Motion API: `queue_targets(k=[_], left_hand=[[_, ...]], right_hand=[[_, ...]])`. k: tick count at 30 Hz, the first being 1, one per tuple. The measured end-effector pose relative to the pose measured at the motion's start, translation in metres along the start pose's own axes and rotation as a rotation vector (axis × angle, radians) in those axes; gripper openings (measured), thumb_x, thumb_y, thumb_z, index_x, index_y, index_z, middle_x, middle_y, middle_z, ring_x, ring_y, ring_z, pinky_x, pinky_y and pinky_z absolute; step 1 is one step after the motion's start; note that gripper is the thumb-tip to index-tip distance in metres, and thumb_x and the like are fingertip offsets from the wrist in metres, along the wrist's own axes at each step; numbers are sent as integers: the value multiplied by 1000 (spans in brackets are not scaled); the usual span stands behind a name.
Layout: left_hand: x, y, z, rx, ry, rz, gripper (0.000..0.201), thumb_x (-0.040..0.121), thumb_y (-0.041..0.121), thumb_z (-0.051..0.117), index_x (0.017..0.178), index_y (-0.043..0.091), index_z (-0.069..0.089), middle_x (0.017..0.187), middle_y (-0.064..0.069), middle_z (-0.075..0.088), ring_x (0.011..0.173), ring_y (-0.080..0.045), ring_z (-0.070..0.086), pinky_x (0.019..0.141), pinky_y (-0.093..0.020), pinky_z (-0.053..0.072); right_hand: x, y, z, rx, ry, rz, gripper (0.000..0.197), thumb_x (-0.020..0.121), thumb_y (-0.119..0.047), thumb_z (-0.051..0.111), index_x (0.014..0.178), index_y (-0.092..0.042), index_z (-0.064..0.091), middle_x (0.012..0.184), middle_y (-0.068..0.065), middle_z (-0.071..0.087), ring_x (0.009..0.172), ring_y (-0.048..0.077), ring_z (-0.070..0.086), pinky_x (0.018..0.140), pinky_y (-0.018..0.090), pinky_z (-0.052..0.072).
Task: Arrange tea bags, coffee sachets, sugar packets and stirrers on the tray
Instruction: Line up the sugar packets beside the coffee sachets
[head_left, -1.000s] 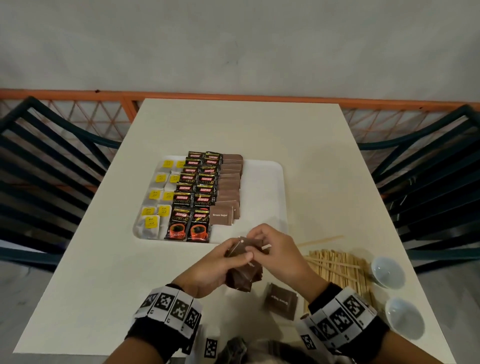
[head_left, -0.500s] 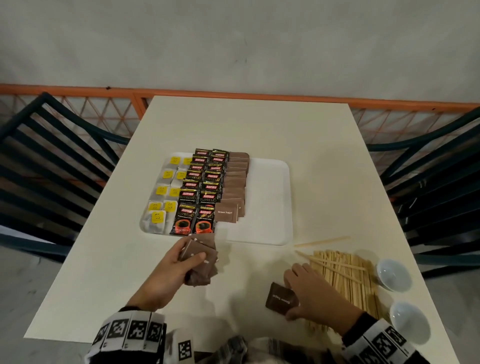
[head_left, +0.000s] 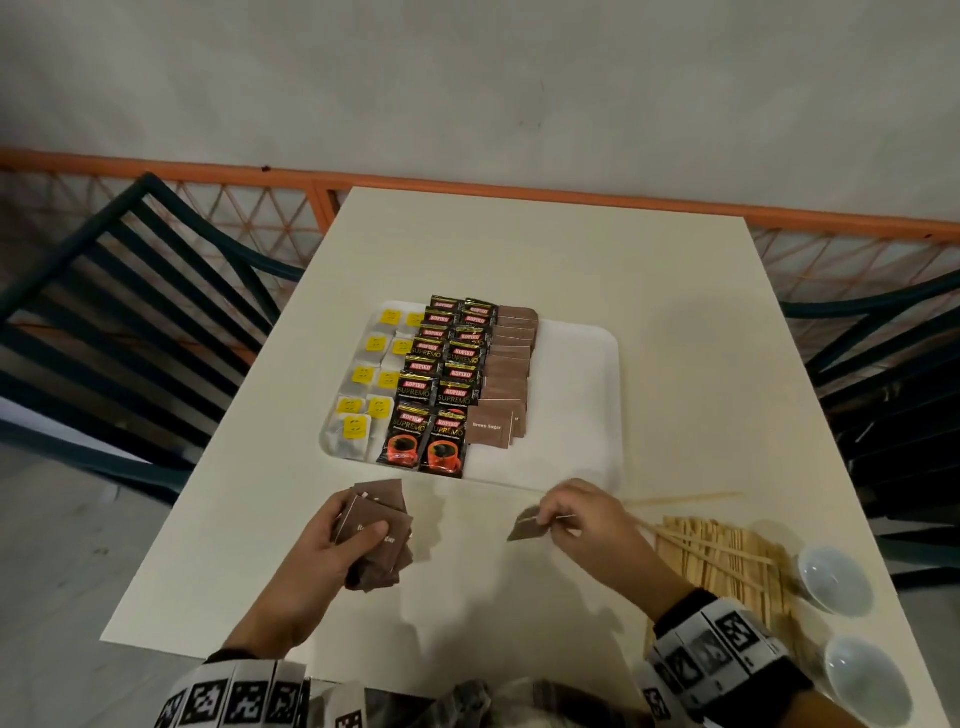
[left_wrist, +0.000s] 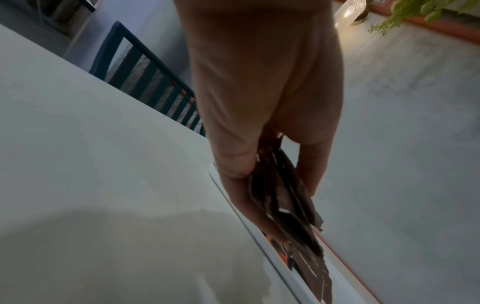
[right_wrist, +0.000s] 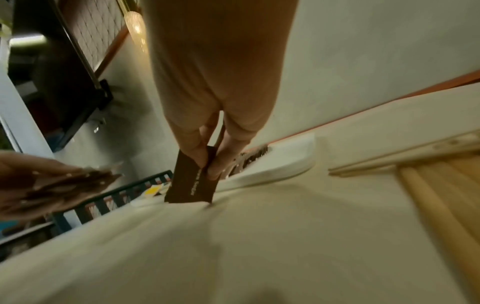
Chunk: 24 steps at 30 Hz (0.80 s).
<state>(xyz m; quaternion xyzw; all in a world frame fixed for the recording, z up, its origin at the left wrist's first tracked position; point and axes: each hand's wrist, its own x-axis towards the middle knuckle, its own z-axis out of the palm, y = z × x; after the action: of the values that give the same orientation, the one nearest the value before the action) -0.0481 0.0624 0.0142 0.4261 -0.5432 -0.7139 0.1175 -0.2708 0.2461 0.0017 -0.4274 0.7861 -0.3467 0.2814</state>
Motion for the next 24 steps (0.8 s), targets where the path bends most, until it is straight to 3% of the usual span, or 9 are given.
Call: queue_targets(k=[3, 5, 9, 13, 15, 17, 20, 22, 24], left_hand=[[-5, -2, -21, 10, 13, -11, 33, 89, 5, 55, 120, 18, 53, 108, -19, 66, 90, -38, 68, 63, -43, 57], [-5, -1, -34, 9, 28, -12, 35, 89, 6, 55, 122, 18, 52, 110, -18, 65, 91, -38, 67, 62, -42, 57], [-1, 5, -53, -6, 39, 6, 34, 89, 4, 54, 121, 16, 52, 107, -21, 66, 85, -38, 69, 60, -40, 57], [8, 14, -65, -2, 32, 40, 33, 89, 4, 54, 120, 13, 52, 107, -22, 65, 86, -39, 69, 61, -40, 57], [13, 18, -70, -16, 33, 46, 32, 88, 3, 54, 119, 13, 53, 108, -23, 65, 87, -41, 68, 62, -41, 57], [17, 21, -75, -21, 38, 57, 32, 89, 3, 53, 119, 14, 53, 108, -22, 65, 86, -41, 68, 62, -41, 57], [23, 28, -79, -33, 35, 67, 33, 89, 2, 52, 121, 13, 51, 106, -22, 66, 84, -41, 68, 59, -38, 58], [28, 33, -81, -42, 22, 70, 34, 89, 2, 52, 122, 12, 50, 105, -21, 66, 84, -40, 68, 58, -37, 59], [31, 36, -81, -40, 10, 71, 33, 89, 3, 52, 121, 13, 51, 104, -20, 67, 83, -39, 69, 58, -37, 58]], right_hand=[[-4, 9, 14, 7, -60, -30, 13, 75, -6, 60, 80, -15, 68, 91, -4, 59, 87, 9, 59, 82, 19, 51], [-3, 8, 16, 44, -16, 50, 7, 78, -12, 65, 80, -17, 68, 92, -4, 61, 88, 9, 59, 83, 19, 51], [8, 9, 19, 40, 102, 169, 30, 75, -6, 70, 79, -31, 55, 93, -5, 53, 77, 6, 56, 69, 9, 45], [17, 7, 18, 69, 96, 278, 29, 76, -7, 71, 95, -25, 60, 98, -6, 51, 79, 8, 56, 67, 6, 44], [21, 4, 16, 49, 103, 298, 17, 76, -11, 72, 90, -20, 66, 90, -8, 55, 78, 4, 54, 66, 2, 41], [26, -1, 16, 162, 127, 310, 9, 77, -11, 72, 80, -17, 66, 81, -4, 63, 73, 8, 57, 62, 3, 41], [41, -10, 15, 381, 201, 328, 18, 78, -4, 70, 71, -19, 63, 72, -1, 65, 65, 9, 58, 58, 7, 44], [53, -16, 17, 444, 238, 334, 21, 79, -1, 68, 71, -20, 63, 70, -3, 63, 59, 3, 55, 54, 7, 43], [65, -19, 19, 513, 250, 345, 21, 80, 2, 66, 75, -18, 64, 73, -2, 63, 62, 6, 55, 52, 8, 46]])
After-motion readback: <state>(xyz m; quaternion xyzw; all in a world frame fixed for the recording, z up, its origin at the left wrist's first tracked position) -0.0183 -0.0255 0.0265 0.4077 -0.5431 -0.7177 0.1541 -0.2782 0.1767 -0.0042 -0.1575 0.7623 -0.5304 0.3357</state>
